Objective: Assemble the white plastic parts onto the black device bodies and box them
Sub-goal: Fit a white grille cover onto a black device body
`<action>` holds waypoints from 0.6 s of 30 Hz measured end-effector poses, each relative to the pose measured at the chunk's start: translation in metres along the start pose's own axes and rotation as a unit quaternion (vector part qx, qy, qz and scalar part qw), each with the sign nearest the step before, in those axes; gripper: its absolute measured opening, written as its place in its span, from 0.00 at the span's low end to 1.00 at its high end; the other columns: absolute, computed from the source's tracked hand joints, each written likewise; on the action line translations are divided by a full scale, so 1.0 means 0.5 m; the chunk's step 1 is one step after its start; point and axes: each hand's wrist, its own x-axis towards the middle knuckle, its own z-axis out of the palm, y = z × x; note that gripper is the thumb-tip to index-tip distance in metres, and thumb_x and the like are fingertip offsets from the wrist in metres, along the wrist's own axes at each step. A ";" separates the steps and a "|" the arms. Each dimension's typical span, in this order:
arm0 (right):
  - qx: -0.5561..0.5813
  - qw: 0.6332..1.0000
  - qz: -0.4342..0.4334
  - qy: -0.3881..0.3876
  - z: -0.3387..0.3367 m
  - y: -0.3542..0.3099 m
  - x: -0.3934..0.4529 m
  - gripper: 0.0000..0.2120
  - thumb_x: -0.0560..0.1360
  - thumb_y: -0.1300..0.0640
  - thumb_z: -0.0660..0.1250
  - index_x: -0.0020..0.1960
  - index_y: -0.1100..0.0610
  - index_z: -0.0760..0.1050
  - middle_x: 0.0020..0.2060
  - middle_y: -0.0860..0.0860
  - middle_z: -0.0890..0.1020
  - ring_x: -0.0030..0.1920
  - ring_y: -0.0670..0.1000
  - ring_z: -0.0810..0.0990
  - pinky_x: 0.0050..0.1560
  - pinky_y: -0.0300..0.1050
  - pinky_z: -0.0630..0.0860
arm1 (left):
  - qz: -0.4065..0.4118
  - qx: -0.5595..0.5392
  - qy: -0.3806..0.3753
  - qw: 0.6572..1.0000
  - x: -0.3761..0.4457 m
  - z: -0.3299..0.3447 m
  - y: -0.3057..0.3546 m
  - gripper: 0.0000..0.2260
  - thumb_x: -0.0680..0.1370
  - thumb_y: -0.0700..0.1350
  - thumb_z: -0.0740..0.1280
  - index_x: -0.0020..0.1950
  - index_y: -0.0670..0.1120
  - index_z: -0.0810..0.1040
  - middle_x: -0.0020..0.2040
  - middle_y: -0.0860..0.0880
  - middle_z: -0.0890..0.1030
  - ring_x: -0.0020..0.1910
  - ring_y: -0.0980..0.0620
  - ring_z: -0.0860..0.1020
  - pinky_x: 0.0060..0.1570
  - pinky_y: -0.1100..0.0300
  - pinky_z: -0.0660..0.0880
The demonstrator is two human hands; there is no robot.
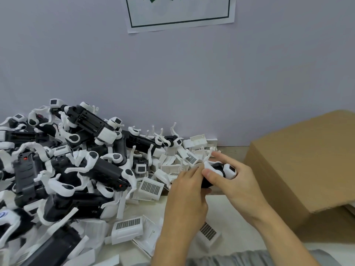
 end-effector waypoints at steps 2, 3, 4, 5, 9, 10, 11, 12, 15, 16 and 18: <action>0.006 1.000 0.003 -0.004 0.003 -0.002 -0.001 0.35 0.63 0.51 0.80 0.69 0.51 0.76 0.53 0.48 0.86 0.52 0.48 0.86 0.51 0.47 0.84 | -0.004 -0.002 0.006 1.000 -0.002 -0.004 0.004 0.17 0.77 0.32 0.63 0.61 0.48 0.76 0.57 0.55 0.79 0.57 0.51 0.73 0.55 0.53 0.73; 0.005 1.000 0.005 -0.003 0.004 -0.003 -0.001 0.35 0.63 0.50 0.81 0.69 0.51 0.76 0.52 0.48 0.87 0.52 0.48 0.86 0.53 0.49 0.84 | -0.008 -0.003 0.010 1.000 -0.002 -0.005 0.005 0.17 0.76 0.32 0.63 0.60 0.49 0.76 0.56 0.55 0.79 0.55 0.50 0.74 0.54 0.53 0.73; 0.007 1.000 0.005 0.002 0.006 -0.004 -0.001 0.35 0.63 0.50 0.80 0.68 0.51 0.76 0.51 0.48 0.87 0.52 0.48 0.86 0.54 0.51 0.83 | -0.012 -0.003 0.014 1.000 -0.002 -0.006 0.006 0.16 0.76 0.33 0.63 0.59 0.50 0.75 0.54 0.55 0.79 0.54 0.50 0.74 0.52 0.53 0.73; 0.010 1.000 0.005 0.013 0.008 -0.005 0.000 0.33 0.63 0.49 0.80 0.67 0.51 0.78 0.50 0.47 0.87 0.52 0.48 0.86 0.53 0.53 0.84 | -0.016 -0.006 0.017 1.000 -0.001 -0.007 0.008 0.16 0.77 0.33 0.64 0.60 0.51 0.73 0.52 0.54 0.79 0.53 0.50 0.75 0.51 0.53 0.73; 0.002 0.998 0.003 0.068 0.022 -0.004 0.004 0.31 0.60 0.42 0.77 0.61 0.50 0.80 0.46 0.46 0.87 0.48 0.46 0.86 0.47 0.49 0.84 | -0.019 -0.007 0.043 0.999 -0.002 -0.004 0.006 0.16 0.78 0.38 0.66 0.63 0.51 0.69 0.54 0.53 0.81 0.54 0.50 0.76 0.52 0.51 0.73; 0.007 0.998 -0.001 0.062 0.024 -0.007 0.004 0.33 0.60 0.40 0.77 0.62 0.49 0.78 0.46 0.45 0.87 0.47 0.46 0.86 0.43 0.42 0.83 | -0.024 -0.010 0.053 0.998 0.000 -0.003 0.005 0.15 0.78 0.39 0.66 0.63 0.52 0.70 0.53 0.54 0.81 0.53 0.51 0.76 0.51 0.51 0.74; 0.018 0.999 -0.005 0.045 0.027 -0.012 0.003 0.34 0.61 0.37 0.78 0.64 0.48 0.76 0.47 0.45 0.87 0.48 0.45 0.86 0.43 0.38 0.82 | -0.033 -0.023 0.066 0.997 0.001 -0.002 0.004 0.14 0.79 0.40 0.66 0.62 0.52 0.71 0.52 0.55 0.80 0.52 0.52 0.77 0.50 0.52 0.74; 0.033 0.999 -0.007 0.022 0.028 -0.015 0.002 0.35 0.63 0.35 0.77 0.65 0.47 0.75 0.50 0.45 0.86 0.51 0.46 0.85 0.46 0.39 0.81 | -0.045 -0.051 0.082 0.994 0.005 -0.002 0.003 0.13 0.79 0.39 0.66 0.60 0.52 0.72 0.51 0.55 0.80 0.51 0.53 0.77 0.50 0.53 0.74; 0.079 0.997 0.010 0.019 0.028 -0.017 0.004 0.30 0.70 0.35 0.71 0.67 0.46 0.73 0.57 0.46 0.85 0.59 0.47 0.83 0.54 0.46 0.78 | -0.121 -0.193 0.139 0.964 0.021 -0.010 -0.001 0.11 0.81 0.38 0.66 0.59 0.52 0.78 0.51 0.56 0.81 0.50 0.57 0.78 0.51 0.60 0.75; 0.093 0.994 0.025 0.046 0.025 -0.014 0.007 0.26 0.72 0.37 0.71 0.66 0.46 0.74 0.57 0.46 0.85 0.59 0.47 0.83 0.54 0.48 0.77 | -0.159 -0.253 0.153 0.942 0.025 -0.015 -0.002 0.10 0.82 0.39 0.63 0.57 0.53 0.78 0.50 0.54 0.82 0.49 0.57 0.79 0.49 0.62 0.76; 0.105 0.988 0.055 0.095 0.018 -0.006 0.012 0.17 0.76 0.44 0.67 0.63 0.47 0.76 0.55 0.47 0.86 0.58 0.49 0.84 0.53 0.49 0.76 | -0.254 -0.370 0.176 0.876 0.028 -0.028 -0.002 0.11 0.85 0.41 0.58 0.52 0.51 0.80 0.45 0.51 0.84 0.43 0.54 0.81 0.44 0.62 0.76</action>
